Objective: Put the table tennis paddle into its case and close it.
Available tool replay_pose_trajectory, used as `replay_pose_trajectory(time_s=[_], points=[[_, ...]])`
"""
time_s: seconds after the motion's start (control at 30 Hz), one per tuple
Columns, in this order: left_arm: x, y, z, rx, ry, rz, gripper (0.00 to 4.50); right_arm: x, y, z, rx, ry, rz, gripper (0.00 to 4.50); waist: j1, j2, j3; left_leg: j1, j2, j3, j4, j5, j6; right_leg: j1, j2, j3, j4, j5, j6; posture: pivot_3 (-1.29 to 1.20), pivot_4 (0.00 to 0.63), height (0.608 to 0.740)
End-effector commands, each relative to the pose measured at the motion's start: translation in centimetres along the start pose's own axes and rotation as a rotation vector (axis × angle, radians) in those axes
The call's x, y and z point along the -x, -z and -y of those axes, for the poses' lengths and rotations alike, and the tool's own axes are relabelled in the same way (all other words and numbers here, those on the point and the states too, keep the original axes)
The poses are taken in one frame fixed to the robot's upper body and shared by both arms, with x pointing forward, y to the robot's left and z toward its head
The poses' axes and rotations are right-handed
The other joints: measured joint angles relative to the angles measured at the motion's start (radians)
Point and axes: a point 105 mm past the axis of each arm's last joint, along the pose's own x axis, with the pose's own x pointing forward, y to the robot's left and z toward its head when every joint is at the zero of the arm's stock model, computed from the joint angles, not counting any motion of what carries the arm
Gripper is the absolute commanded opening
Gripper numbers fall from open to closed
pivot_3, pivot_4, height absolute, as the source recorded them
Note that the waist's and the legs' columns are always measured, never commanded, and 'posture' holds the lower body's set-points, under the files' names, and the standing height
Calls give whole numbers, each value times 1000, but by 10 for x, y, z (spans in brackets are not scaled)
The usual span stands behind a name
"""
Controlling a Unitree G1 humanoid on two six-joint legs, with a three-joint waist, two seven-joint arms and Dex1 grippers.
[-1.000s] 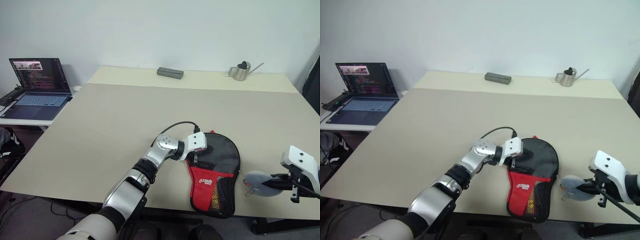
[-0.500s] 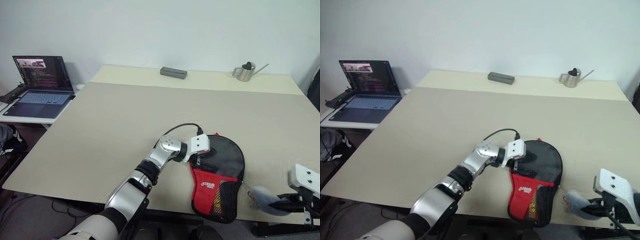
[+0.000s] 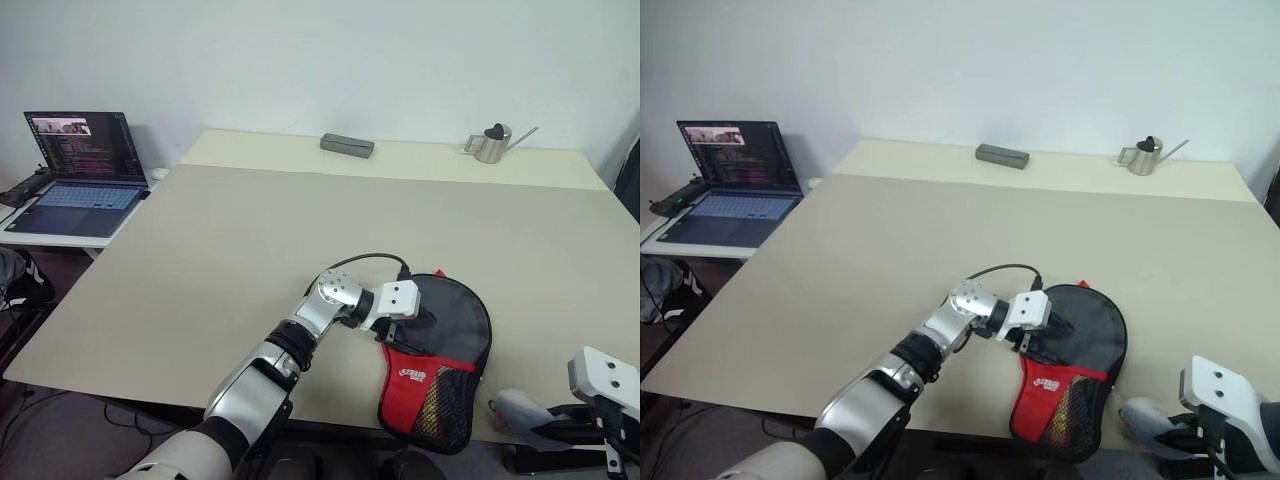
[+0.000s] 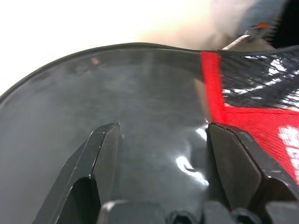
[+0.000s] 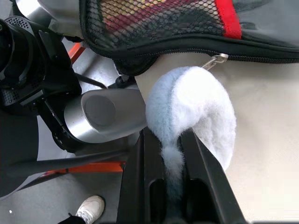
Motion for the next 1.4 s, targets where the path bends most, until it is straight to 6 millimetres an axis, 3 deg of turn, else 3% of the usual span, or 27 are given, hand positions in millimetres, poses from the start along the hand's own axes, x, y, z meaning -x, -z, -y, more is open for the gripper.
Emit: replay_pose_trajectory(time_s=[0.03, 0.6, 0.97, 1.4], points=[[-7, 38, 42, 51, 224, -154, 3317, -3, 0, -2, -1, -29, -2, 16, -4, 0, 0, 0, 0, 0, 0, 0, 0, 0, -1, 0, 0, 0, 0, 0, 150, 740], [-10, 46, 43, 19, 245, -222, 3317, -3, 6, -2, -20, -11, -5, 16, -6, -1, -6, 2, 1, 0, -4, 0, 0, 0, 1, -1, 0, -1, -2, 0, 150, 740], [-14, 47, 47, 22, 258, -220, 3317, 1, 8, -26, 3, -82, -20, 16, -1, -2, -9, 2, 0, 0, -5, -1, 0, 1, 1, -1, -1, -2, 0, 0, 150, 740], [-16, 47, 47, 19, 257, -220, 3317, -8, -5, -48, 40, -153, 7, 16, 4, -4, -15, 2, -5, -3, -7, -1, 0, 2, -4, -2, -2, -4, 2, 0, 150, 740]])
